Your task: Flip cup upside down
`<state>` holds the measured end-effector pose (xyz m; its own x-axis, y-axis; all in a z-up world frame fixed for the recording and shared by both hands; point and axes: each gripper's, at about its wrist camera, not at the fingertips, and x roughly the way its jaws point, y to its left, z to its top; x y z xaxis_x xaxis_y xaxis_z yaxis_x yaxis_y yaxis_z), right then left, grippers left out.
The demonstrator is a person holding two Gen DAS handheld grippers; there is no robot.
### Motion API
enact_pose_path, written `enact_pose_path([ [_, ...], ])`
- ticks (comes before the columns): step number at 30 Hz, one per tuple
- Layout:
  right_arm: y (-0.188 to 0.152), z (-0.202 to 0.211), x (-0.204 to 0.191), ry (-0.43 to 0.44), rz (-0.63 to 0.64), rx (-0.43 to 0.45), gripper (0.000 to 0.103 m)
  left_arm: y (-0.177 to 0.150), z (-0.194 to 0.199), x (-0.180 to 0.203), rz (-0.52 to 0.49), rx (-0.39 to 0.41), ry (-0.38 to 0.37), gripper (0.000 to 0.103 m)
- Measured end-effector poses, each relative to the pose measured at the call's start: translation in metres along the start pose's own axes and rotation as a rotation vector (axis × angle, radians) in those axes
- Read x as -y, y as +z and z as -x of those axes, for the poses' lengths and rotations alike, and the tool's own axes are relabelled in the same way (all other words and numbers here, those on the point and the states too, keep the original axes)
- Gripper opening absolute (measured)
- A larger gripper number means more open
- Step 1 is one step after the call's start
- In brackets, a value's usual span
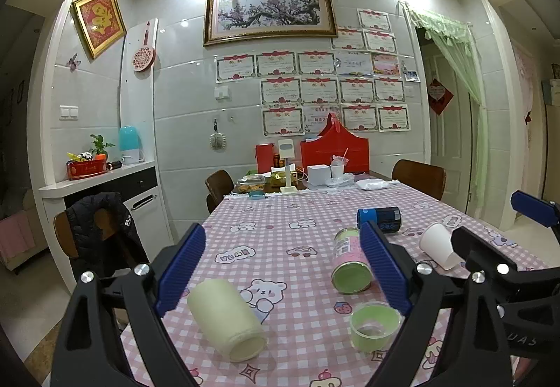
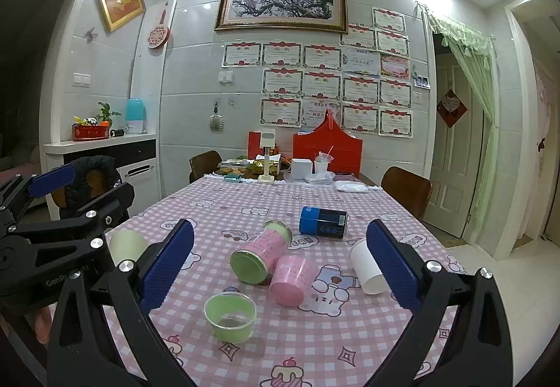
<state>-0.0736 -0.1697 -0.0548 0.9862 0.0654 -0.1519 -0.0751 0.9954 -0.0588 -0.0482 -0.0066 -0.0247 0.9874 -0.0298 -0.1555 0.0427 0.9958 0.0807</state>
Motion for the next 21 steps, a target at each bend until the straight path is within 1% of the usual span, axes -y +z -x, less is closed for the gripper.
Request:
enact_pose_path([
  [21,-0.0003,-0.0006,0.0007,-0.001,-0.001,0.005,0.095,0.0038,-0.0027,-0.0001,-0.001,0.008,0.004,0.088],
])
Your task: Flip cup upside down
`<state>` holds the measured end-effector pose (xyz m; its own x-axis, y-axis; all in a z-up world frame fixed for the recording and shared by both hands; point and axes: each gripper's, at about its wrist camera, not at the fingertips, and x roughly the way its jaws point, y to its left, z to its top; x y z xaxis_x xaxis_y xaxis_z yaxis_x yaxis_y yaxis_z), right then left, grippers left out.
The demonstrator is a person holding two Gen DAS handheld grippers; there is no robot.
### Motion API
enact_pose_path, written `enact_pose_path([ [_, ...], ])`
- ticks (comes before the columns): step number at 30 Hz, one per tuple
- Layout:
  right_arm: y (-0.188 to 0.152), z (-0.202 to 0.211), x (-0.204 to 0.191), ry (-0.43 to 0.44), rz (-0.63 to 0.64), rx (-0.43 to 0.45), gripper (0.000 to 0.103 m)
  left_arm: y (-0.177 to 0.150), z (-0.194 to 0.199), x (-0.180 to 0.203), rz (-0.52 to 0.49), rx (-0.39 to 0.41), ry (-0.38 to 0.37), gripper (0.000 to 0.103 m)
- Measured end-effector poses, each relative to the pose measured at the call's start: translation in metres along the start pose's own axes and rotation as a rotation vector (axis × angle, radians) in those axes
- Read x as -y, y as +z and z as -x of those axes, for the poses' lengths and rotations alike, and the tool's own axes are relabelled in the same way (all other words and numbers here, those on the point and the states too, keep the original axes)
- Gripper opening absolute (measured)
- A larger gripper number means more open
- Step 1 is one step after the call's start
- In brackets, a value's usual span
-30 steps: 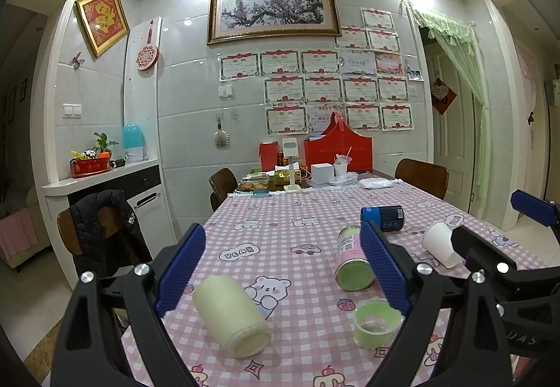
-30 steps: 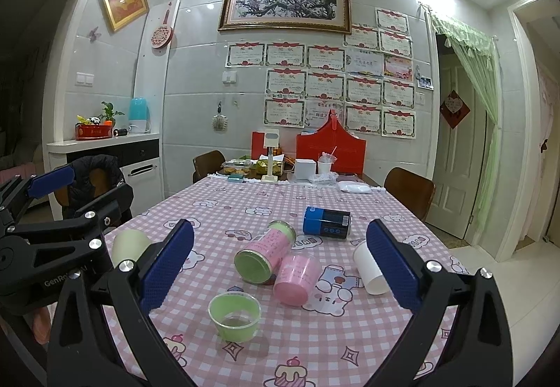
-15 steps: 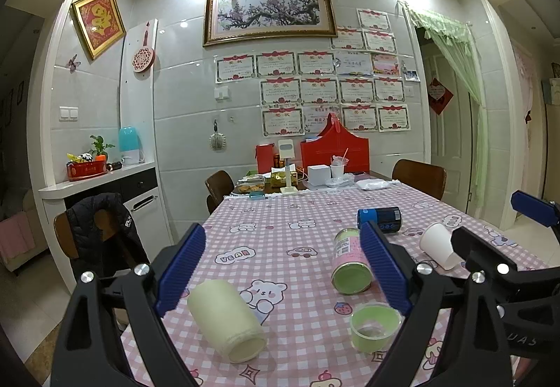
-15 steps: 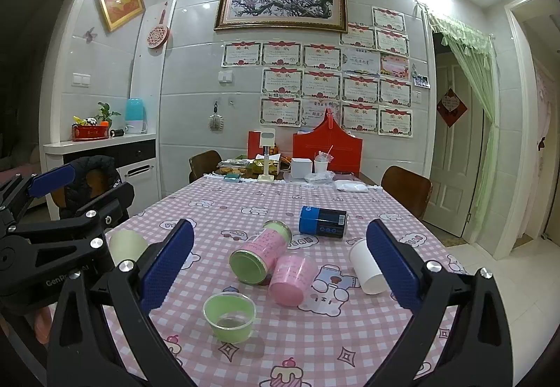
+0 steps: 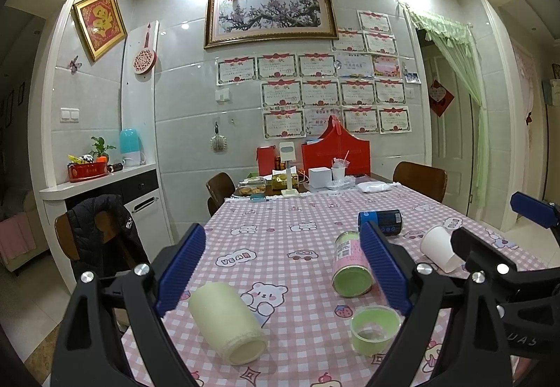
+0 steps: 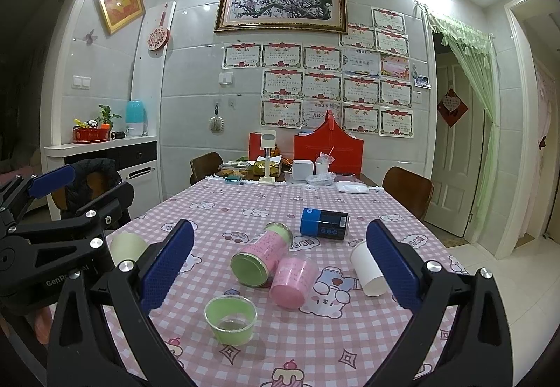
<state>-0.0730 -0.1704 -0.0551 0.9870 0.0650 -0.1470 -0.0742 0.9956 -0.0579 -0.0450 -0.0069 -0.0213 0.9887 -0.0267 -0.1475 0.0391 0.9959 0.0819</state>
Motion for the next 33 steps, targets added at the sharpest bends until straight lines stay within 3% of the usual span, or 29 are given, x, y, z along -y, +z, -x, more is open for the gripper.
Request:
enact_pose_path([
  [33,0.0,-0.01,0.0,0.006,-0.011,-0.018,0.095,-0.003,-0.011,0.003,-0.002,-0.015,-0.003,0.088],
])
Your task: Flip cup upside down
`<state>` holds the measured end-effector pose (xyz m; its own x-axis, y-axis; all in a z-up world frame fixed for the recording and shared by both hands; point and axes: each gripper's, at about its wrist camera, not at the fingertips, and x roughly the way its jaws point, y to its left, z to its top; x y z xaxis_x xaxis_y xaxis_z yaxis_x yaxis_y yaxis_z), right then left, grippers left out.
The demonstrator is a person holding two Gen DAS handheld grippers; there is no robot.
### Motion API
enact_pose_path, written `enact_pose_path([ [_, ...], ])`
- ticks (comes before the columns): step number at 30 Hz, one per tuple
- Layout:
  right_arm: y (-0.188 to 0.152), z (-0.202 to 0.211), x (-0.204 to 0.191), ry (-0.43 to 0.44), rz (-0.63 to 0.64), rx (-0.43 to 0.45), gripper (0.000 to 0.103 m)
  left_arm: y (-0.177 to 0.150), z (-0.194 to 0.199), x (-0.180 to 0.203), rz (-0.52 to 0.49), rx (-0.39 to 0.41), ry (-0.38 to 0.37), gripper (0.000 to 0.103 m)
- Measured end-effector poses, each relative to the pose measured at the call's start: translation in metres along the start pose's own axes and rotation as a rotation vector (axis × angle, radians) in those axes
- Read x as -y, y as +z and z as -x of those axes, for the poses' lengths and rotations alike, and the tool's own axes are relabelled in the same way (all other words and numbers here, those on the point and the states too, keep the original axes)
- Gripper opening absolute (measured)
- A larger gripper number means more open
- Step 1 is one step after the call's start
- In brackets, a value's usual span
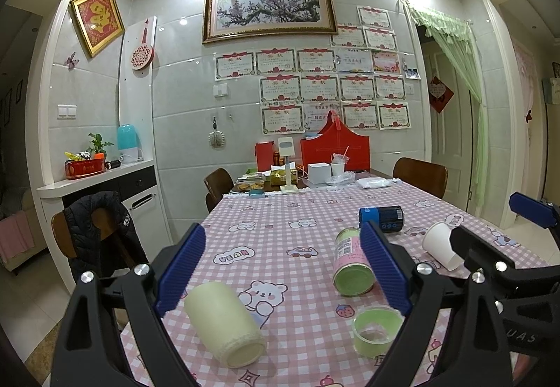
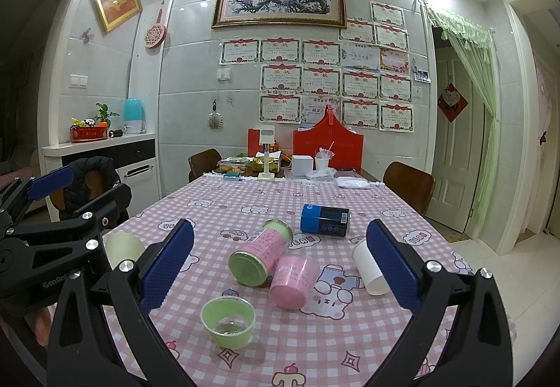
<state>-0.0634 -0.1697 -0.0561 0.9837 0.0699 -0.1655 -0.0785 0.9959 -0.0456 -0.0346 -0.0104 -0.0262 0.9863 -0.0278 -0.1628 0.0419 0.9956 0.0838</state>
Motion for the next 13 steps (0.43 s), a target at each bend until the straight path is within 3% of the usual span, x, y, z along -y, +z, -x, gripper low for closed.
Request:
enact_pose_path([
  [13,-0.0034,-0.0092,-0.0015,0.003,-0.006,-0.015,0.095,-0.0028,-0.0027,-0.0033,-0.005,-0.013,0.001,0.088],
])
